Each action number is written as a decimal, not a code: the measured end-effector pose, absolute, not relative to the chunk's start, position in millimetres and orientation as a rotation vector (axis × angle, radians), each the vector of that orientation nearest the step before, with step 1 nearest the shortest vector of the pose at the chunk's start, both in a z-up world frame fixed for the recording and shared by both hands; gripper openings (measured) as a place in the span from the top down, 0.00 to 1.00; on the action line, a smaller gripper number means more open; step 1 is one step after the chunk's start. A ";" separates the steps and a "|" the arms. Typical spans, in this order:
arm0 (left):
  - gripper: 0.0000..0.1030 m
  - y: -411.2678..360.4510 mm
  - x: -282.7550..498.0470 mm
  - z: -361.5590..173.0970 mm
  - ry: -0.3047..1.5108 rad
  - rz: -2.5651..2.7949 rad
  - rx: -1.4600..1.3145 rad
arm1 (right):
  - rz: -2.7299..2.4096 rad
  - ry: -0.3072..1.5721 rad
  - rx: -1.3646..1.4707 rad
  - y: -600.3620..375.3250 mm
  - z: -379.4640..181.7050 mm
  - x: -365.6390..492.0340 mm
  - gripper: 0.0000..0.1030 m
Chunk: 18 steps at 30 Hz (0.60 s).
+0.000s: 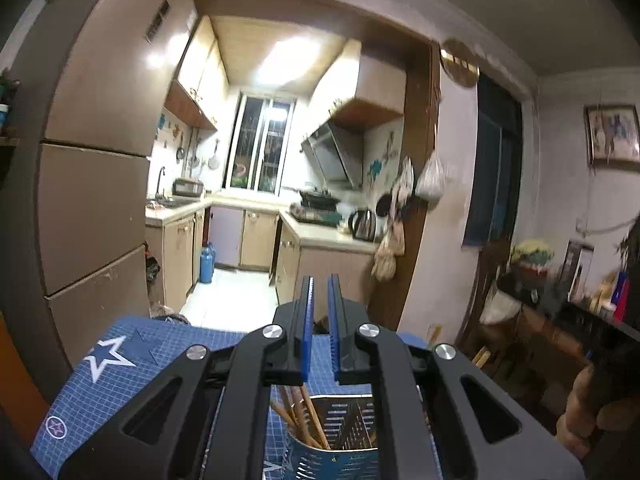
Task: Organize utensils
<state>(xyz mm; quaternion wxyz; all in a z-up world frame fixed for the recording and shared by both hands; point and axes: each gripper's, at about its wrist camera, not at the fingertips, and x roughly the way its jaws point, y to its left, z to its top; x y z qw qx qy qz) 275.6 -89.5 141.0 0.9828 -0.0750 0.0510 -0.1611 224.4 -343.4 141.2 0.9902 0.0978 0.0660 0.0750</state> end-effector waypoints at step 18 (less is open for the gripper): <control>0.94 -42.7 66.4 0.3 0.613 -0.361 0.149 | 0.185 0.519 -0.106 -317.9 -21.4 -22.2 0.80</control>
